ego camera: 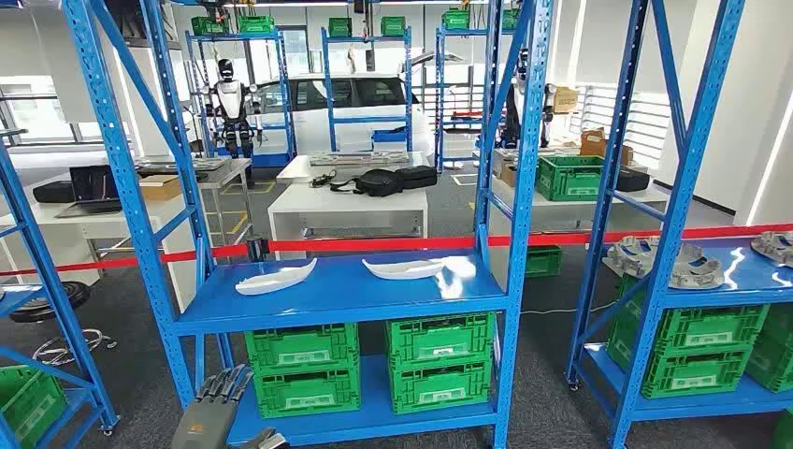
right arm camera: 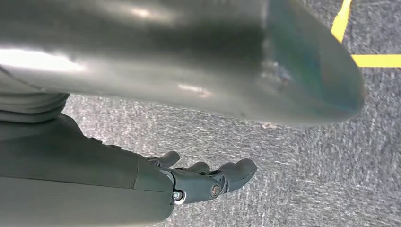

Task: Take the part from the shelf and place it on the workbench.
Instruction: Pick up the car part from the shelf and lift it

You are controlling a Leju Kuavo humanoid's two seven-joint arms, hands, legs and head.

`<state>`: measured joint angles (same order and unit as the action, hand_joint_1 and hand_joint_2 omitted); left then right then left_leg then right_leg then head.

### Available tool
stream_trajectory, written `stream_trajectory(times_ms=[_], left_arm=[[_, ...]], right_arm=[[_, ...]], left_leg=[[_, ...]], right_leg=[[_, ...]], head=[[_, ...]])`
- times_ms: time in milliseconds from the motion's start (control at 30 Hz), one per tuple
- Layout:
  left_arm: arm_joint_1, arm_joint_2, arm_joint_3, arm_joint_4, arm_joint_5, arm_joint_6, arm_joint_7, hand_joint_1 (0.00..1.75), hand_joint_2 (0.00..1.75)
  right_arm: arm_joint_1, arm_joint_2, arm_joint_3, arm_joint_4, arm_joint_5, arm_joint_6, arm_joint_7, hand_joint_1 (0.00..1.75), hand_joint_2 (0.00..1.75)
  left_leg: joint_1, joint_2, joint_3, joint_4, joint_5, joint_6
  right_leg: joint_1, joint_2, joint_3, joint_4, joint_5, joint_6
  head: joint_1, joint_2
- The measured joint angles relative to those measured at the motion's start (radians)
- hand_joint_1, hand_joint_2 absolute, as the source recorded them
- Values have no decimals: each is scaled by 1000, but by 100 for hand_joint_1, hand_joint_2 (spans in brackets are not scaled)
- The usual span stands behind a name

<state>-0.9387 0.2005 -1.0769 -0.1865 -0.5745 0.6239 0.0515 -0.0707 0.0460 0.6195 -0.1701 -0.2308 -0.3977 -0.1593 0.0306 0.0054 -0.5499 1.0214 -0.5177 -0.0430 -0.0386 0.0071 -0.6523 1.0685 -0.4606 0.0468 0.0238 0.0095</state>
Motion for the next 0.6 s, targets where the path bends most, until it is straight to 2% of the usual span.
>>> stream_trajectory(times_ms=[67, 133, 200, 233, 300, 333, 367, 400, 433, 467, 500, 533, 600], left_arm=[[0, 8, 0, 1, 0, -2, 11, 0, 0], [0, 29, 1, 2, 2, -6, 30, 0, 0], [0, 53, 3, 3, 7, -8, 44, 0, 0], [0, 66, 5, 3, 12, -8, 50, 0, 0], [5, 87, 10, 6, 19, -8, 61, 0, 0], [10, 95, 13, 7, 21, -8, 67, 0, 0], [14, 103, 15, 9, 23, -8, 74, 0, 0], [18, 110, 17, 10, 24, -9, 82, 0, 0], [20, 117, 19, 11, 26, -11, 89, 0, 0], [21, 125, 22, 12, 29, -13, 95, 0, 0], [21, 133, 25, 13, 32, -15, 98, 0, 0], [20, 140, 27, 14, 35, -16, 101, 0, 0], [20, 149, 31, 15, 39, -21, 106, 0, 0]], right_arm=[[1, 0, -3, 0, -1, 2, -3, 0, 0], [2, 0, -7, 0, -3, 6, -6, 0, 0], [1, 1, -8, 0, -2, 8, -6, 0, 0], [1, 1, -9, 0, -3, 9, -6, 0, 0], [2, 1, -11, 0, -3, 9, -6, 0, 0], [4, 1, -12, 0, -5, 10, -6, 0, 0], [5, 1, -13, 0, -7, 10, -7, 0, 0], [7, 1, -13, 0, -9, 10, -8, 0, 0], [7, 1, -13, 0, -10, 11, -11, 0, 0], [8, 1, -14, 0, -11, 11, -13, 0, 0], [8, 3, -14, 0, -11, 12, -16, 0, 0], [8, 5, -14, 0, -12, 13, -17, 0, 0], [7, 7, -14, 0, -13, 16, -19, 0, 0]], left_leg=[[-1, 0, 1, -1, -6, -4], [0, 0, 8, -3, -17, -10], [2, 0, -2, 33, -33, -13], [1, 0, -27, 81, -48, -14], [-3, -1, -119, 219, -83, -13], [-6, -1, -164, 271, -86, -10], [-8, -1, -196, 294, -70, -5], [-13, -1, -208, 275, -31, 3], [-18, -2, -201, 221, 23, 14], [-26, -3, -184, 149, 77, 25], [-34, -4, -161, 85, 114, 35], [-40, -5, -142, 40, 131, 41], [-45, -7, -116, 4, 122, 47]], right_leg=[[1, 1, 1, 1, -6, -17], [2, 4, 6, 3, -16, -43], [3, 7, 22, 2, -27, -60], [3, 8, 31, 1, -33, -67], [7, 9, 51, -1, -49, -76], [10, 10, 61, -1, -58, -78], [13, 11, 73, -1, -68, -79], [15, 12, 87, -2, -78, -80], [17, 12, 103, -4, -89, -80], [18, 13, 116, -8, -99, -79], [19, 15, 129, -14, -108, -76], [20, 16, 140, -23, -115, -72], [21, 17, 161, -37, -114, -60]], head=[[-2, 0], [-5, 0], [-7, 0], [-9, 0], [-11, 0], [-11, 0], [-11, 0], [-12, 0], [-12, 0], [-12, 0], [-12, 0], [-12, 0], [-13, 0]])
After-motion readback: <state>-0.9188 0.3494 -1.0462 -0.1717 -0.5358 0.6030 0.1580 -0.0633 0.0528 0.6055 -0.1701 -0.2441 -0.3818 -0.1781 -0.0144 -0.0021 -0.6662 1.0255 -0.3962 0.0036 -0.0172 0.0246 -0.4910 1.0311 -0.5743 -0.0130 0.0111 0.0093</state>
